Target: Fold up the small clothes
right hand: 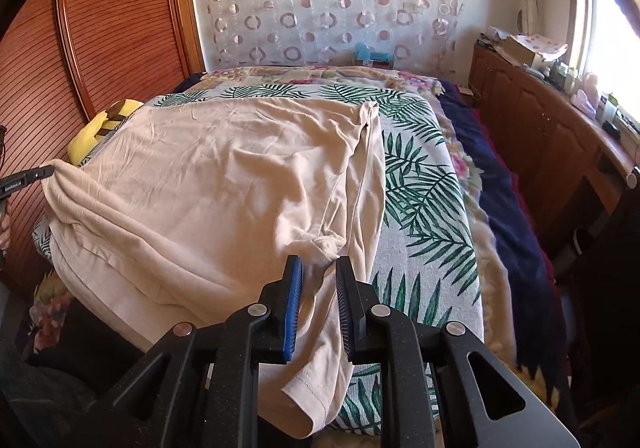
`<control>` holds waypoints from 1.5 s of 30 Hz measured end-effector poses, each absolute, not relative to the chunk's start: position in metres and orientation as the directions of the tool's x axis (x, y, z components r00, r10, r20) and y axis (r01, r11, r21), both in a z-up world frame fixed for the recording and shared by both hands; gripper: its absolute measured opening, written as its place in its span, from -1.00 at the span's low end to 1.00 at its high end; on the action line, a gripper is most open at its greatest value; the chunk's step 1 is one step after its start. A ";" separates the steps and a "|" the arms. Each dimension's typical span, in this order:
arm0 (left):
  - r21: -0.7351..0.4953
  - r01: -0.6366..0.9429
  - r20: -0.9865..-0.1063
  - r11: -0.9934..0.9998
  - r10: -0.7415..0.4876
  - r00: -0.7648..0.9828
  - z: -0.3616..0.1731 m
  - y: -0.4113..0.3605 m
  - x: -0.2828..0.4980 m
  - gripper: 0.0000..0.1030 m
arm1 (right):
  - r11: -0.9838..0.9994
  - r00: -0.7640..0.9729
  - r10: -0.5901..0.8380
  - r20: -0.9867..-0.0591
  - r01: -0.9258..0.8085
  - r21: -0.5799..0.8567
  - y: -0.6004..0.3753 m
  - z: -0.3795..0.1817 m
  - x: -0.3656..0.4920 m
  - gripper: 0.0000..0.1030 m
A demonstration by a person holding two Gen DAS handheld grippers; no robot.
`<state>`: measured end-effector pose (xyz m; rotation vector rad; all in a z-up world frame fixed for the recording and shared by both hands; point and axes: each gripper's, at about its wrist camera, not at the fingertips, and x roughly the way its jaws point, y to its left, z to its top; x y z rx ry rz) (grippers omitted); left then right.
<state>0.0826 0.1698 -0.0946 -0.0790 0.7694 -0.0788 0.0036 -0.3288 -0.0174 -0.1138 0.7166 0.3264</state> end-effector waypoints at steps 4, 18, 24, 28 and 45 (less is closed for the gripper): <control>-0.109 0.019 -0.721 0.994 -0.092 0.687 -0.108 0.176 0.077 -0.12 | 0.935 0.722 0.278 -0.634 -0.354 0.007 -0.323 -0.009 -0.002 -0.41; -0.117 -0.010 -0.732 0.993 -0.079 0.677 -0.123 0.176 0.074 0.50 | 0.814 0.620 0.486 -0.617 -0.577 0.061 -0.232 -0.010 -0.010 -0.36; -0.115 -0.005 -0.727 0.993 -0.080 0.682 -0.123 0.172 0.071 0.50 | 0.719 0.512 0.579 -0.634 -0.688 0.102 -0.169 -0.028 -0.003 -0.36; -0.120 -0.017 -0.719 0.993 -0.075 0.690 -0.121 0.174 0.068 0.50 | 0.635 0.422 0.632 -0.650 -0.763 0.121 -0.131 -0.041 -0.001 -0.36; -0.149 -0.041 -0.708 0.988 -0.078 0.702 -0.123 0.186 0.060 0.50 | 0.593 0.409 0.557 -0.723 -0.805 0.000 -0.055 -0.084 0.034 -0.87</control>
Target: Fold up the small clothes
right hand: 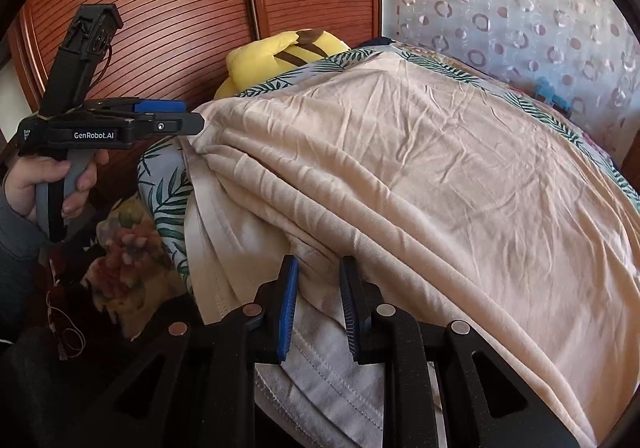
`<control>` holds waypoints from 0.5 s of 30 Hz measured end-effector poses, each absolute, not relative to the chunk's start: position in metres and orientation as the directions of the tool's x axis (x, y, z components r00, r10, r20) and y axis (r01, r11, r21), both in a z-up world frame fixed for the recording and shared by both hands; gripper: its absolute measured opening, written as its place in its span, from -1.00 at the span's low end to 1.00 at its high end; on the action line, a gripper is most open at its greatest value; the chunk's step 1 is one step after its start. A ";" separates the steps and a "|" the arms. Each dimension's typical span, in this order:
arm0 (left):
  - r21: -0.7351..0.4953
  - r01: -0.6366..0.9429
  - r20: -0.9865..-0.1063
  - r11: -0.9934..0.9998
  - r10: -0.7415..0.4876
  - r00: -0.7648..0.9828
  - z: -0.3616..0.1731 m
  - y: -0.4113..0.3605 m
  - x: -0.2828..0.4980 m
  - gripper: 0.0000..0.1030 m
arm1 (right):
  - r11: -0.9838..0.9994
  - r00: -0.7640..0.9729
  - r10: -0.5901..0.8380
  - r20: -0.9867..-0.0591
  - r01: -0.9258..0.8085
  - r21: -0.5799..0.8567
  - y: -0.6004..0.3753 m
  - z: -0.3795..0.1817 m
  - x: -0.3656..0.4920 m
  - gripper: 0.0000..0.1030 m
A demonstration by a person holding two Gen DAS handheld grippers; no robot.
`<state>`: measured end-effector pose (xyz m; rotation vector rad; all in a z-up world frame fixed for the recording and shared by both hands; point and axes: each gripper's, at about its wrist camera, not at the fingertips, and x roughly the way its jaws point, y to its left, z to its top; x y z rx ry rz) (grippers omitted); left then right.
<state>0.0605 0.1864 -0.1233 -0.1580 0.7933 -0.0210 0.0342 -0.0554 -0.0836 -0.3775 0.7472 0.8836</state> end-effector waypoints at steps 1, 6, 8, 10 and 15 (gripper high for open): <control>-0.151 -0.043 -0.708 0.988 -0.078 0.702 -0.124 0.187 0.061 0.50 | 0.583 0.399 0.562 -0.725 -0.813 0.005 -0.054 -0.082 0.033 -0.97; -0.146 -0.054 -0.710 0.988 -0.066 0.701 -0.124 0.189 0.068 0.50 | 0.530 0.338 0.611 -0.716 -0.846 0.053 -0.065 -0.068 0.009 -0.98; -0.147 -0.057 -0.709 0.987 -0.065 0.702 -0.123 0.190 0.073 0.50 | 0.508 0.303 0.648 -0.699 -0.855 0.100 -0.070 -0.061 0.001 -0.98; -0.153 -0.062 -0.713 0.986 -0.066 0.698 -0.124 0.192 0.078 0.50 | 0.484 0.270 0.674 -0.687 -0.864 0.135 -0.072 -0.057 -0.006 -0.98; -0.162 -0.070 -0.733 0.984 -0.073 0.676 -0.132 0.193 0.090 0.50 | 0.488 0.274 0.673 -0.687 -0.862 0.134 -0.070 -0.056 -0.010 -0.98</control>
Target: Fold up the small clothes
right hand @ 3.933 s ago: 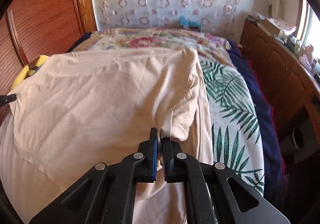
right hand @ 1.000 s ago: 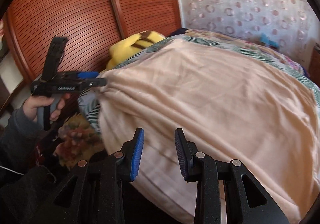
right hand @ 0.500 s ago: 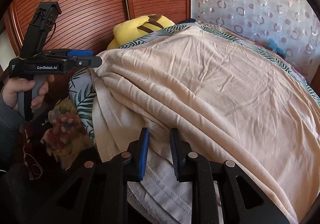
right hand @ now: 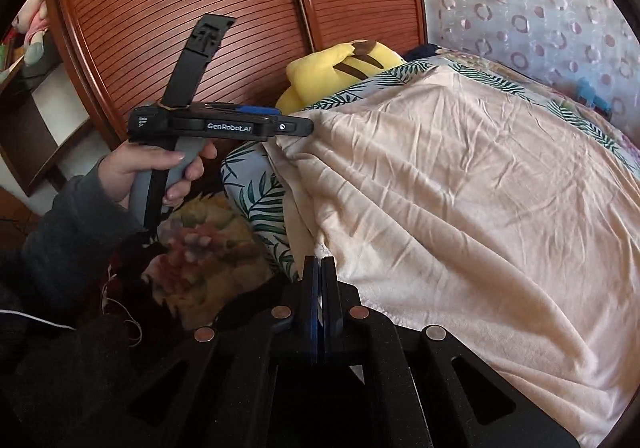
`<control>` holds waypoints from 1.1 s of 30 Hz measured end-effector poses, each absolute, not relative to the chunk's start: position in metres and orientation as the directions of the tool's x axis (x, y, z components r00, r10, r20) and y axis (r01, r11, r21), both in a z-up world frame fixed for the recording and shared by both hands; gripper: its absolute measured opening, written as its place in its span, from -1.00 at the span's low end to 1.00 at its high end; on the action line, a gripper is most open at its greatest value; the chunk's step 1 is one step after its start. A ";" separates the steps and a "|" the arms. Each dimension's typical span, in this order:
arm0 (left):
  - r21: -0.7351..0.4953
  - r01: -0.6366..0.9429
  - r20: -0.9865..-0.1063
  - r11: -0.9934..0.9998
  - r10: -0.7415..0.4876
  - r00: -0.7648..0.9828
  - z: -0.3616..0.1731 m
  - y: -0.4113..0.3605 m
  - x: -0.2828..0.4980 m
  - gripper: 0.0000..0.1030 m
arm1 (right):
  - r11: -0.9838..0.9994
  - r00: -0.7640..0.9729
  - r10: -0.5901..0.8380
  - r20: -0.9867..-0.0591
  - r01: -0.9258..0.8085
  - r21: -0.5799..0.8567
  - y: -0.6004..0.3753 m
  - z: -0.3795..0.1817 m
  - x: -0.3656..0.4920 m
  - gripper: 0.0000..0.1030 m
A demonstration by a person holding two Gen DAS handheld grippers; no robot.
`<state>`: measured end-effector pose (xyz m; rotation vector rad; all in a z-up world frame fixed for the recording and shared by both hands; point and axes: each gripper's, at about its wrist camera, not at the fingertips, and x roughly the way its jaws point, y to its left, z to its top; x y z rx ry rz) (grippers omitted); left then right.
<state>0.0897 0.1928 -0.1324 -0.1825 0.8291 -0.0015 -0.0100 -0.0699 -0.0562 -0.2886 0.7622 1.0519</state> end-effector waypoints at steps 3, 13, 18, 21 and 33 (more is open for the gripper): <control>-0.164 -0.068 -0.739 0.984 -0.077 0.669 -0.137 0.191 0.092 0.50 | 0.521 0.308 0.661 -0.684 -0.844 0.124 -0.071 -0.057 -0.006 -0.96; -0.150 -0.006 -0.728 0.989 -0.107 0.677 -0.138 0.177 0.086 -0.58 | 0.644 0.435 0.619 -0.654 -0.757 0.106 -0.106 -0.046 0.002 -0.51; -0.161 0.049 -0.700 0.986 -0.149 0.698 -0.122 0.160 0.082 -0.85 | 0.768 0.562 0.510 -0.651 -0.638 0.051 -0.147 -0.044 0.015 -0.12; -0.180 0.081 -0.664 0.980 -0.182 0.725 -0.105 0.147 0.079 -0.85 | 0.836 0.619 0.437 -0.652 -0.546 0.042 -0.183 -0.043 0.019 -0.07; -0.212 0.311 -0.551 0.926 -0.376 0.745 -0.043 0.054 0.104 -0.87 | 0.956 0.712 0.267 -0.650 -0.281 0.086 -0.308 -0.043 0.005 -0.05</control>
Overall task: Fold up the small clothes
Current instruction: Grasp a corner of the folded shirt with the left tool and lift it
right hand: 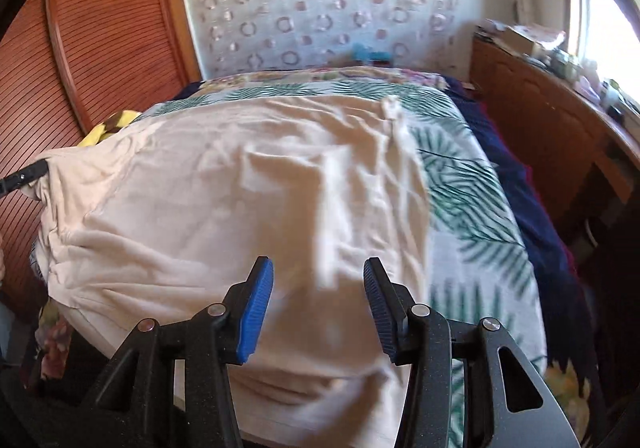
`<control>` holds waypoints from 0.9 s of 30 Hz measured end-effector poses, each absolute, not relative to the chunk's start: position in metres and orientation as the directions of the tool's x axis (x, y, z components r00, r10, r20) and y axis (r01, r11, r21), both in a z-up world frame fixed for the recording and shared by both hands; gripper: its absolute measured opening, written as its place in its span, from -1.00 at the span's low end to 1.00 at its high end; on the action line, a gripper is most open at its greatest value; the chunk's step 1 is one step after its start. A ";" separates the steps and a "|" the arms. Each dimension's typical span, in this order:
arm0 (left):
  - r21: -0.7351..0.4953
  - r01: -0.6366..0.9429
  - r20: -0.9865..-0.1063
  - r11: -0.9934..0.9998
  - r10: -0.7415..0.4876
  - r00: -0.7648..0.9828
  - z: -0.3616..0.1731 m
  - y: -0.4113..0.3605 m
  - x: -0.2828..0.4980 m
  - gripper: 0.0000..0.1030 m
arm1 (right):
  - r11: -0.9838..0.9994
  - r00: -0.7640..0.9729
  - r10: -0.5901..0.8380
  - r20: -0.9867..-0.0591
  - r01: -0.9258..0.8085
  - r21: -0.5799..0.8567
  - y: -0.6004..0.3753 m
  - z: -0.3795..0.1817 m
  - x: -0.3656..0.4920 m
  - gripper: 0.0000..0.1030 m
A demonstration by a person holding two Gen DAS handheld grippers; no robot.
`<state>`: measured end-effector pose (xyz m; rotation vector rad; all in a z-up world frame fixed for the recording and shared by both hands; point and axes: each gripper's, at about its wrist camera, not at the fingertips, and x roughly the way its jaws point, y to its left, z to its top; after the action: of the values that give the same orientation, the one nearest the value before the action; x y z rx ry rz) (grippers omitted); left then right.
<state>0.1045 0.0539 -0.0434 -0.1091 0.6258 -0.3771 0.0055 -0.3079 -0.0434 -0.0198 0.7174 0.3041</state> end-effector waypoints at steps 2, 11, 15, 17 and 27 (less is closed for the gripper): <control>-0.205 0.360 -0.537 0.910 -0.412 0.736 -0.033 0.030 0.111 -0.87 | 0.958 0.716 0.271 -0.643 -0.267 0.107 -0.321 -0.042 0.000 -0.05; -0.174 0.557 -0.504 0.812 -0.560 0.658 0.011 -0.067 0.128 -0.87 | 0.958 0.744 0.285 -0.605 -0.249 0.144 -0.354 -0.025 -0.024 -0.05; -0.206 0.625 -0.520 0.753 -0.625 0.582 0.020 -0.107 0.134 -0.87 | 0.959 0.762 0.282 -0.583 -0.236 0.156 -0.369 -0.019 -0.034 -0.05; -0.201 0.654 -0.529 0.729 -0.643 0.554 0.023 -0.128 0.132 -0.87 | 0.961 0.771 0.275 -0.575 -0.226 0.157 -0.374 -0.018 -0.040 -0.05; -0.130 0.675 -0.588 0.727 -0.604 0.537 0.012 -0.163 0.113 -0.24 | 0.966 0.789 0.259 -0.557 -0.215 0.145 -0.388 -0.011 -0.047 -0.05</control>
<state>0.1129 -0.1632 0.0123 0.1179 0.6526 -0.7630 -0.0466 -0.3885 -0.0107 0.0750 0.6109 0.2554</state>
